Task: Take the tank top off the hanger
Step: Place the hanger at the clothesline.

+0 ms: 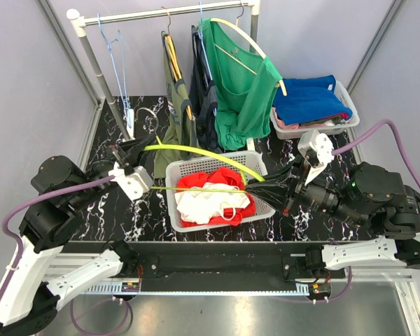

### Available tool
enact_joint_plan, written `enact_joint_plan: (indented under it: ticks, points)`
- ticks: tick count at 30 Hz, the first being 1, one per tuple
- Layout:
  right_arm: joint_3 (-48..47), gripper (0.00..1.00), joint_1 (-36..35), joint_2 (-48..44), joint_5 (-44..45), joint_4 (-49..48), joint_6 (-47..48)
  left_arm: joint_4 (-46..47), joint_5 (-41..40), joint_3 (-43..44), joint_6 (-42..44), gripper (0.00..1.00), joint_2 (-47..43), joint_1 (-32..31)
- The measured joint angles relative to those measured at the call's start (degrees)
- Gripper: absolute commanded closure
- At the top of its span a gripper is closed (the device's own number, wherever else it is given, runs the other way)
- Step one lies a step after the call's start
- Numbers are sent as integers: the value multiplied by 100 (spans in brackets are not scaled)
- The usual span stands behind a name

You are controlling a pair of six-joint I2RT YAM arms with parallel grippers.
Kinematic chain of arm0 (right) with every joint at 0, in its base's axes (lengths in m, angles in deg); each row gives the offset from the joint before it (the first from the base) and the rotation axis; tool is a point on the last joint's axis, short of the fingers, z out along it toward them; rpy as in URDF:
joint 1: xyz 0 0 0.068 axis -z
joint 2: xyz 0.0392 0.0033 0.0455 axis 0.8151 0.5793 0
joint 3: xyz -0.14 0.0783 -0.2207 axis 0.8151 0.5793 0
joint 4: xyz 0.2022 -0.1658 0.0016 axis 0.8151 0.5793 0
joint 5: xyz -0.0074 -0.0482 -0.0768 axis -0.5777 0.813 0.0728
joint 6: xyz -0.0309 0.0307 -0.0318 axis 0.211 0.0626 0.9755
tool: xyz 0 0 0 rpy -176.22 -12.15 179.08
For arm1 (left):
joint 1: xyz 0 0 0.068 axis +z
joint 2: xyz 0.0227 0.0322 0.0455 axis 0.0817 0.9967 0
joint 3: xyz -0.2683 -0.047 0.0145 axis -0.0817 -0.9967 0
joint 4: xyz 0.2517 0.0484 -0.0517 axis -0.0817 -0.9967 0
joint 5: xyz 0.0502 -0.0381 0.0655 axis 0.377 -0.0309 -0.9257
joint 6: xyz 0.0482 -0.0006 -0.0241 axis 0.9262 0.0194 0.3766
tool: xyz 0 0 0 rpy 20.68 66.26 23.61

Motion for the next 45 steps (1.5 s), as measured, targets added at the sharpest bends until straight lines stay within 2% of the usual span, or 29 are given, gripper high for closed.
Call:
enact_joint_plan:
  ticks: [1, 3, 4, 5, 7, 15, 20, 26, 31, 35, 38, 42, 45]
  points:
    - [-11, 100, 0, 13, -28, -4, 2, 0, -2, 0, -20, 49, 0, 0]
    - [-46, 100, 0, 66, -59, 22, 20, -4, -4, 0, -33, 41, -2, -2]
    - [-92, 100, -2, 138, -59, 92, 24, 2, -7, -2, -59, 20, 0, -2]
    - [-129, 100, -2, 208, -55, 122, 26, 2, -15, -2, -81, 8, 0, 0]
    - [-267, 100, -2, 428, -50, 192, 63, 13, -57, 0, -140, 1, -2, 0]
    - [-927, 100, -42, 1121, 177, 162, 417, 9, -422, 101, -476, 1, 4, 20]
    - [-1097, 100, -33, 1353, 898, 343, 789, 205, -605, 516, -675, 1, -35, 20]
    - [-1099, 100, -33, 1440, 1478, 612, 1019, 398, -686, 719, -828, 1, -382, 17]
    - [-1078, 100, -33, 1366, 1794, 463, 1182, 361, -748, 717, -999, 1, -605, 20]
    - [-1027, 100, -33, 1414, 2208, -369, 1690, 372, -911, 706, -1215, 1, -645, 20]
    - [-1047, 100, -33, 1864, 2734, -1460, 2389, 369, -1029, 682, -1314, 1, -634, 20]
    - [-1134, 100, -26, 2837, 3473, -3314, 3709, 378, -1139, 695, -1392, 1, -614, 20]
    - [-1134, 100, -20, 3497, 3681, -4015, 4330, 374, -1202, 776, -1412, 1, -612, 20]
